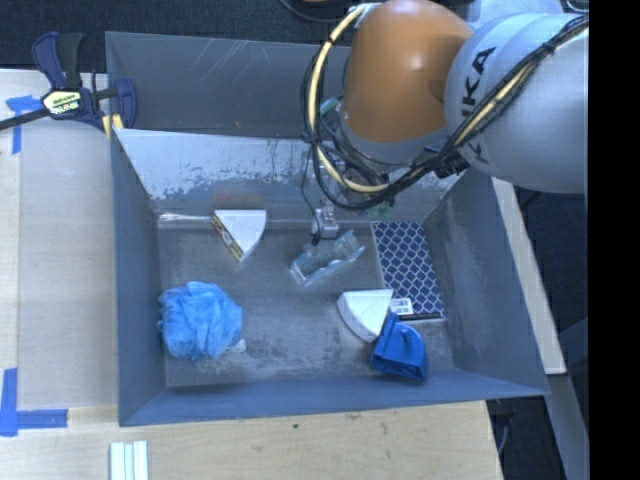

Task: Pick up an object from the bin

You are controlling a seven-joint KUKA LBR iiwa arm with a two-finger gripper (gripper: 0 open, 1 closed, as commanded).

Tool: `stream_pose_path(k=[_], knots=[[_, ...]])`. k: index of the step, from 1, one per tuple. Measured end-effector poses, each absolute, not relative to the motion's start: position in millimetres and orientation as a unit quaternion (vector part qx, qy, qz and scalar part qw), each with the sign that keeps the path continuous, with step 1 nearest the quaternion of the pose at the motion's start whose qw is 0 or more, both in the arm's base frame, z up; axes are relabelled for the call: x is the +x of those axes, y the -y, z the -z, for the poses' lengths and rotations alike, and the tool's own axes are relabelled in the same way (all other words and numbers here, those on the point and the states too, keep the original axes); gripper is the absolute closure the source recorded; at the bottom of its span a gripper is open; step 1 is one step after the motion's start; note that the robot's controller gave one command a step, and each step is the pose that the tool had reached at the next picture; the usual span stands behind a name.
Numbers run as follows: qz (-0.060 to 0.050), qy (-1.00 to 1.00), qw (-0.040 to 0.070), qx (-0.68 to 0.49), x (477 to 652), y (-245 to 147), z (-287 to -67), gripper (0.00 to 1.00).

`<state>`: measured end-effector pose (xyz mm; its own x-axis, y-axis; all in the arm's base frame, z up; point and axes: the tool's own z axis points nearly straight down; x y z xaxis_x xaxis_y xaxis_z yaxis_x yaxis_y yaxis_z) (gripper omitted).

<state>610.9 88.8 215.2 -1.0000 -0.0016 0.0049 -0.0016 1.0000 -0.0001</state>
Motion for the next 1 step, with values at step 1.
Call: stream_pose_path(k=[1], knots=[[0.0,1.0,-0.002,0.0,612.2,-88.2,-220.7,0.0]])
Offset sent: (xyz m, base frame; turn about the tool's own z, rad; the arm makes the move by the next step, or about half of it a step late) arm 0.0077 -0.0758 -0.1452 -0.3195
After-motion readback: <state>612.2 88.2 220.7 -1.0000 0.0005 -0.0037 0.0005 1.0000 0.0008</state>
